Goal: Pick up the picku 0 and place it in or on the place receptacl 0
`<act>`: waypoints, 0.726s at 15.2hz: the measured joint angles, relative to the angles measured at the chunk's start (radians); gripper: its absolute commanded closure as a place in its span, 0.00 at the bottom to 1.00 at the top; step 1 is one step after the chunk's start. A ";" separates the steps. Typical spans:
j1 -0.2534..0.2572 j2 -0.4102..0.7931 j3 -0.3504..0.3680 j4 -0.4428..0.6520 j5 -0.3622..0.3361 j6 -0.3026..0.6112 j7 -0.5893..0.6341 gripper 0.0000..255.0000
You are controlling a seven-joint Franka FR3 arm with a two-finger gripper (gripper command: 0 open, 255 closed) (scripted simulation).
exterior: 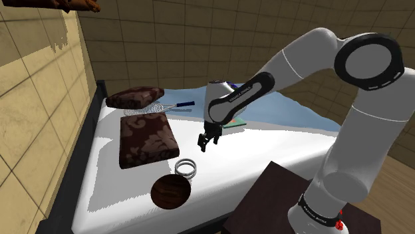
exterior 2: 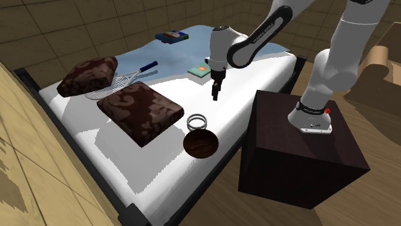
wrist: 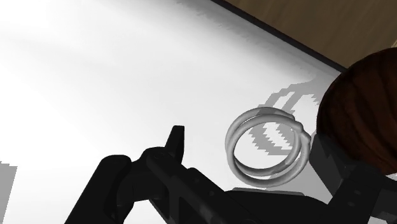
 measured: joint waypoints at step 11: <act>0.016 0.440 -0.016 0.276 -0.037 0.175 0.022 0.00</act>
